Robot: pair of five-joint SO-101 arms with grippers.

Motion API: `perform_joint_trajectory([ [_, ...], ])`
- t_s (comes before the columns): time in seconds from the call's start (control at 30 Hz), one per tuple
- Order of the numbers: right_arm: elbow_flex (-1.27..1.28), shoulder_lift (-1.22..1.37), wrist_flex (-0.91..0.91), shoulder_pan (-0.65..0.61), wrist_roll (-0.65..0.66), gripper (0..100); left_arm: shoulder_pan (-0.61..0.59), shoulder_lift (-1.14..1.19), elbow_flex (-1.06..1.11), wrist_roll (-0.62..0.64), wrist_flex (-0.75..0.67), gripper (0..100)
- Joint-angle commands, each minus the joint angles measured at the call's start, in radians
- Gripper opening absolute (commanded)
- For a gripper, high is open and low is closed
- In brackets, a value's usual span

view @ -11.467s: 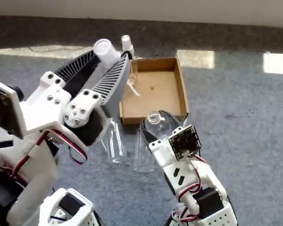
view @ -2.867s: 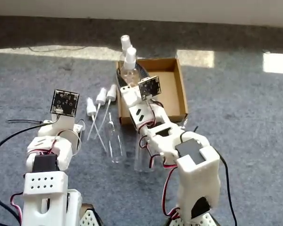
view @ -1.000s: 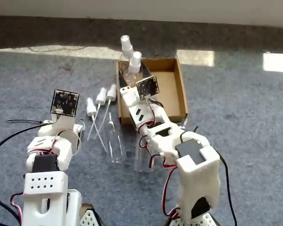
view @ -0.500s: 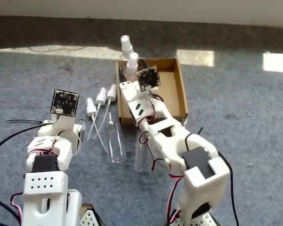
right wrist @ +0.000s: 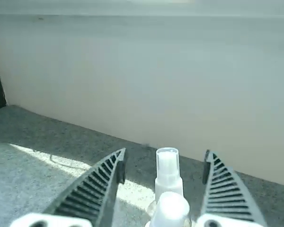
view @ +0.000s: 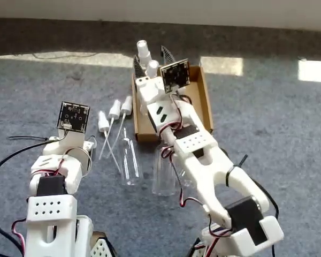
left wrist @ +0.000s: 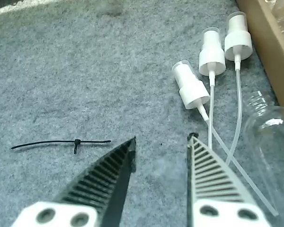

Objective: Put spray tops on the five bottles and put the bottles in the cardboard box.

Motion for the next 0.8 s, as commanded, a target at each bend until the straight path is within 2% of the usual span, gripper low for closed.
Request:
perform_joint_trajectory([
  [0.0,-0.104,-0.127,0.137,-0.004,-0.009,21.4,0.024,-0.007,-0.005,-0.003,-0.014,17],
  [0.2,-0.160,-0.332,0.490,-0.013,-0.011,21.4,0.024,-0.007,-0.005,-0.003,-0.014,17],
  [0.47,-0.085,-0.768,1.064,-0.056,-0.012,21.4,0.024,-0.007,-0.005,-0.003,-0.014,17],
  [0.63,-0.027,-1.035,1.434,-0.015,-0.012,21.4,0.024,-0.007,-0.005,-0.003,-0.014,17],
  [0.77,0.019,-1.130,1.558,0.073,-0.014,21.3,0.024,-0.007,-0.004,-0.002,-0.015,17],
])
